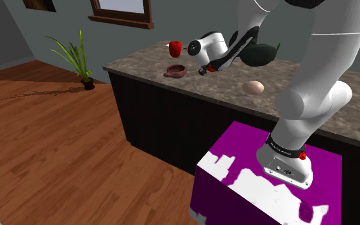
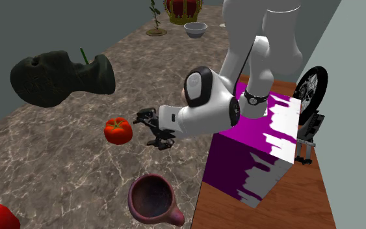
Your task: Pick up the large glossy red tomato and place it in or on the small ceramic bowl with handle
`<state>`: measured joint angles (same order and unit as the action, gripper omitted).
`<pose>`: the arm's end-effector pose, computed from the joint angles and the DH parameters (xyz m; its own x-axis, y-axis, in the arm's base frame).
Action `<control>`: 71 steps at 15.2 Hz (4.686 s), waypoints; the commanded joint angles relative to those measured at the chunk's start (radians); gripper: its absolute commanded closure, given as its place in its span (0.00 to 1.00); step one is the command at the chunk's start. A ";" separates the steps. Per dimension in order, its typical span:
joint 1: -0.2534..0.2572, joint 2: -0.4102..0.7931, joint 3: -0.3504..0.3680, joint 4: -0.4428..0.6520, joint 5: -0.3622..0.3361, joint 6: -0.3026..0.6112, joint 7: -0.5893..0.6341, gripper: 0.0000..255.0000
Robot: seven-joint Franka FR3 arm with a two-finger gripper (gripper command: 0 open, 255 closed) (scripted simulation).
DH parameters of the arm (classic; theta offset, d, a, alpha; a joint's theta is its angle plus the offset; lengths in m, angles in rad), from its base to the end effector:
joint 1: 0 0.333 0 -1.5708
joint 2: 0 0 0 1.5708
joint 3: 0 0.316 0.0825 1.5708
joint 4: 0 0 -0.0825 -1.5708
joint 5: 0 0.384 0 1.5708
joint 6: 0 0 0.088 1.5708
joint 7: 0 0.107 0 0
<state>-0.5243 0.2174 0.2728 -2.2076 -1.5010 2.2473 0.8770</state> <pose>0.5264 -0.1652 0.2876 0.9808 0.0893 0.1732 -0.0926 -0.5684 0.8175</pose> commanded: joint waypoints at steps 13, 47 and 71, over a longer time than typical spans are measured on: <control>-0.021 0.173 -0.058 0.158 -0.158 -0.010 0.065 0.00; -0.047 -0.015 -0.034 0.154 0.017 0.007 -0.165 1.00; 0.193 0.097 0.136 0.421 0.214 -0.381 -0.240 1.00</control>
<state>-0.3461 0.3015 0.4014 -1.8014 -1.2891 1.8877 0.6310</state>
